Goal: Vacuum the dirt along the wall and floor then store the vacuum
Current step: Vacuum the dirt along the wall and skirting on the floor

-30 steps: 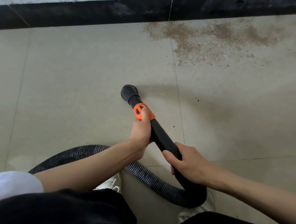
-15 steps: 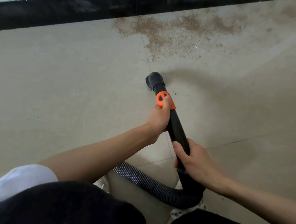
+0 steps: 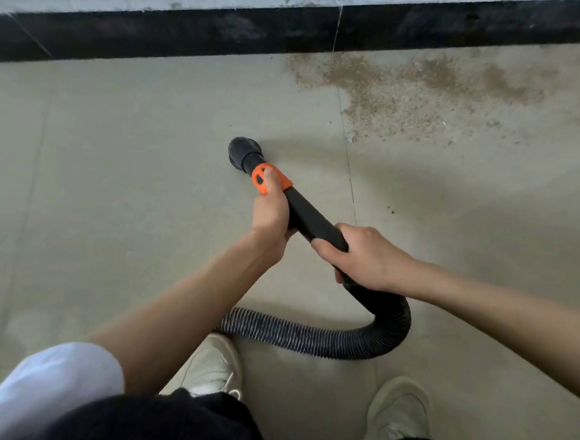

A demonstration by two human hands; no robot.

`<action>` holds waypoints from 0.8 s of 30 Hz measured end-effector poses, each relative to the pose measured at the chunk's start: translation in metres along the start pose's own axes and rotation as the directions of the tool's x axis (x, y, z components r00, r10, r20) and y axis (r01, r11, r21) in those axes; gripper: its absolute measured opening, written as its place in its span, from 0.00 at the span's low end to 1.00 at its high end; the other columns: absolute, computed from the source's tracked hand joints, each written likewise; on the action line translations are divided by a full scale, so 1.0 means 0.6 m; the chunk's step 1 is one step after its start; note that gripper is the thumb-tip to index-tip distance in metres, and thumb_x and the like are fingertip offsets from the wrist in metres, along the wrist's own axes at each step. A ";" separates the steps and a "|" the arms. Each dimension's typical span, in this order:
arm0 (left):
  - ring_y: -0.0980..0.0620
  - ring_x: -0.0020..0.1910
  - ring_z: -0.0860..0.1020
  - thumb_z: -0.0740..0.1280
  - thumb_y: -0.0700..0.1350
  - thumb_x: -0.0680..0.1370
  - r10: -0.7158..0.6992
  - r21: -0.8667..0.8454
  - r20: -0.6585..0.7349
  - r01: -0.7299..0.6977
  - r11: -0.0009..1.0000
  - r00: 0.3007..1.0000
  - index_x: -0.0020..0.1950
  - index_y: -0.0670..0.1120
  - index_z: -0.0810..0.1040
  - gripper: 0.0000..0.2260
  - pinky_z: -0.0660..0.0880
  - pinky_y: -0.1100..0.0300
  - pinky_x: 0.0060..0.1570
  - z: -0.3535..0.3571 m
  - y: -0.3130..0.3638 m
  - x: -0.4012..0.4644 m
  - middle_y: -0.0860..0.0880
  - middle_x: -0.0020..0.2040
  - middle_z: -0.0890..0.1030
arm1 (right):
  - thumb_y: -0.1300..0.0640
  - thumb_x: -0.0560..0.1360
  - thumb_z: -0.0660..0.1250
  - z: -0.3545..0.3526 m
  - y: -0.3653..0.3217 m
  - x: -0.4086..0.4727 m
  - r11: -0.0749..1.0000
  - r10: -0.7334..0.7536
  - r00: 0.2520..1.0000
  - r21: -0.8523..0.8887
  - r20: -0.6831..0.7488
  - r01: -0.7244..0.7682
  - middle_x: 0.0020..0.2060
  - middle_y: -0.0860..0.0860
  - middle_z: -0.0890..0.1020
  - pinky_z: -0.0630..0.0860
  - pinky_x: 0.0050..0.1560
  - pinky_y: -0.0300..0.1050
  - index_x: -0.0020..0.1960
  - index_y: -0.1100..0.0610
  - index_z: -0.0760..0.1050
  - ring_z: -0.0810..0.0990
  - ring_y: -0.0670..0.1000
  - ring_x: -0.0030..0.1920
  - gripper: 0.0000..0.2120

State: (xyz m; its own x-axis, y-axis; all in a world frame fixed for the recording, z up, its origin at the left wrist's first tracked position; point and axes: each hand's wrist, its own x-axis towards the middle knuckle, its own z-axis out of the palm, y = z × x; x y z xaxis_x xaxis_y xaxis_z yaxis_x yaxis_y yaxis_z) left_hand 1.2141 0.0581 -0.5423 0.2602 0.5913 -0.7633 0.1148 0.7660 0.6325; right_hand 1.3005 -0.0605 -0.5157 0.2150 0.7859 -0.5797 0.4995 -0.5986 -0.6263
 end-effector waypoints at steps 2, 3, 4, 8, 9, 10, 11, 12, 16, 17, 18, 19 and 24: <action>0.49 0.43 0.75 0.53 0.59 0.80 -0.003 -0.069 -0.024 0.001 0.998 1.000 0.45 0.46 0.69 0.18 0.76 0.54 0.46 -0.007 0.024 0.019 0.47 0.42 0.73 | 0.39 0.76 0.58 -0.008 -0.022 0.031 0.998 -0.030 1.000 -0.063 -0.003 0.030 0.31 0.52 0.83 0.75 0.34 0.40 0.41 0.55 0.68 0.80 0.46 0.28 0.18; 0.50 0.42 0.75 0.53 0.59 0.80 0.001 -0.092 -0.037 -0.005 0.996 0.999 0.44 0.46 0.69 0.18 0.76 0.54 0.47 -0.009 0.036 0.027 0.47 0.41 0.72 | 0.39 0.76 0.58 -0.012 -0.032 0.045 0.996 -0.041 0.999 -0.084 -0.001 0.041 0.31 0.52 0.84 0.75 0.35 0.40 0.41 0.55 0.68 0.80 0.46 0.28 0.18; 0.50 0.41 0.74 0.53 0.58 0.80 0.009 -0.109 -0.047 -0.014 0.994 0.999 0.44 0.46 0.69 0.17 0.75 0.54 0.46 -0.010 0.047 0.036 0.48 0.40 0.72 | 0.39 0.76 0.58 -0.016 -0.040 0.057 0.994 -0.051 0.999 -0.101 0.001 0.051 0.31 0.52 0.84 0.75 0.35 0.41 0.42 0.55 0.68 0.80 0.46 0.28 0.19; 0.50 0.41 0.75 0.53 0.58 0.80 0.023 -0.140 -0.059 -0.031 0.990 0.998 0.44 0.46 0.69 0.17 0.75 0.55 0.42 -0.013 0.088 0.071 0.47 0.42 0.73 | 0.38 0.77 0.58 -0.037 -0.069 0.104 0.985 -0.077 0.997 -0.157 -0.010 0.074 0.31 0.52 0.83 0.77 0.38 0.44 0.42 0.54 0.67 0.81 0.49 0.31 0.19; 0.50 0.41 0.75 0.53 0.58 0.80 0.021 -0.145 -0.045 -0.028 0.989 0.999 0.45 0.45 0.69 0.17 0.76 0.55 0.41 -0.014 0.100 0.081 0.46 0.44 0.74 | 0.38 0.78 0.58 -0.043 -0.076 0.116 0.982 -0.080 0.997 -0.171 -0.014 0.076 0.31 0.52 0.83 0.76 0.39 0.45 0.41 0.54 0.67 0.81 0.50 0.31 0.19; 0.49 0.42 0.76 0.53 0.59 0.80 0.017 -0.153 -0.026 -0.021 0.988 1.000 0.48 0.45 0.69 0.18 0.76 0.56 0.40 -0.015 0.112 0.092 0.46 0.47 0.74 | 0.38 0.78 0.58 -0.048 -0.083 0.129 0.980 -0.082 0.997 -0.184 -0.017 0.077 0.31 0.52 0.83 0.77 0.40 0.45 0.41 0.54 0.66 0.81 0.51 0.33 0.19; 0.49 0.44 0.76 0.53 0.59 0.80 0.010 -0.162 -0.010 -0.012 0.987 1.000 0.52 0.44 0.70 0.19 0.76 0.55 0.39 -0.015 0.123 0.102 0.45 0.48 0.75 | 0.38 0.78 0.58 -0.053 -0.090 0.140 0.977 -0.083 0.996 -0.197 -0.024 0.077 0.31 0.52 0.82 0.77 0.41 0.46 0.41 0.54 0.66 0.81 0.52 0.34 0.19; 0.49 0.44 0.76 0.53 0.60 0.80 0.005 -0.167 0.001 -0.005 0.986 1.000 0.56 0.44 0.69 0.20 0.76 0.55 0.38 -0.013 0.134 0.111 0.45 0.48 0.75 | 0.38 0.78 0.58 -0.058 -0.094 0.151 0.975 -0.084 0.996 -0.209 -0.033 0.076 0.31 0.52 0.82 0.78 0.42 0.47 0.41 0.54 0.66 0.82 0.52 0.35 0.19; 0.47 0.43 0.76 0.54 0.60 0.80 -0.007 -0.173 0.003 0.007 0.985 1.000 0.62 0.42 0.68 0.23 0.74 0.55 0.36 0.009 0.167 0.142 0.45 0.43 0.74 | 0.38 0.78 0.57 -0.077 -0.101 0.186 0.968 -0.076 0.994 -0.246 -0.073 0.056 0.37 0.54 0.81 0.79 0.46 0.52 0.46 0.57 0.69 0.82 0.56 0.40 0.21; 0.47 0.42 0.76 0.55 0.59 0.80 -0.002 -0.167 0.003 0.002 0.986 1.000 0.61 0.42 0.68 0.22 0.74 0.55 0.35 0.018 0.174 0.149 0.45 0.43 0.74 | 0.38 0.78 0.57 -0.084 -0.103 0.193 0.968 -0.074 0.994 -0.246 -0.084 0.051 0.37 0.54 0.81 0.79 0.46 0.51 0.47 0.57 0.69 0.82 0.57 0.40 0.21; 0.48 0.41 0.75 0.55 0.59 0.80 0.004 -0.157 0.001 -0.004 0.988 1.000 0.59 0.42 0.68 0.21 0.74 0.56 0.35 0.026 0.181 0.156 0.45 0.43 0.74 | 0.38 0.78 0.57 -0.090 -0.103 0.201 0.969 -0.069 0.993 -0.243 -0.097 0.044 0.37 0.54 0.81 0.79 0.45 0.51 0.48 0.57 0.69 0.82 0.57 0.40 0.21; 0.48 0.40 0.75 0.54 0.59 0.80 0.007 -0.145 0.001 -0.007 0.989 1.000 0.58 0.42 0.68 0.20 0.74 0.56 0.35 0.035 0.188 0.162 0.45 0.42 0.74 | 0.38 0.78 0.57 -0.095 -0.104 0.208 0.969 -0.063 0.992 -0.245 -0.112 0.034 0.36 0.53 0.81 0.79 0.43 0.49 0.48 0.57 0.69 0.81 0.57 0.39 0.21; 0.49 0.37 0.75 0.53 0.61 0.80 0.007 -0.092 0.011 -0.006 0.996 1.000 0.59 0.42 0.68 0.23 0.74 0.57 0.36 0.074 0.214 0.195 0.45 0.39 0.74 | 0.39 0.79 0.56 -0.113 -0.100 0.247 0.963 -0.027 0.981 -0.267 -0.193 -0.026 0.35 0.50 0.76 0.68 0.32 0.45 0.48 0.57 0.68 0.76 0.52 0.35 0.20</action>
State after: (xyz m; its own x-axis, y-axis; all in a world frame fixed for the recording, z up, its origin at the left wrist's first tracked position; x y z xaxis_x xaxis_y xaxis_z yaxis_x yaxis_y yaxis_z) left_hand 1.3017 0.2142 -0.5445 0.2715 0.5940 -0.7573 0.0241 0.7824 0.6223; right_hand 1.3589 0.1024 -0.5286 0.3598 0.8168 -0.4510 0.6995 -0.5560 -0.4490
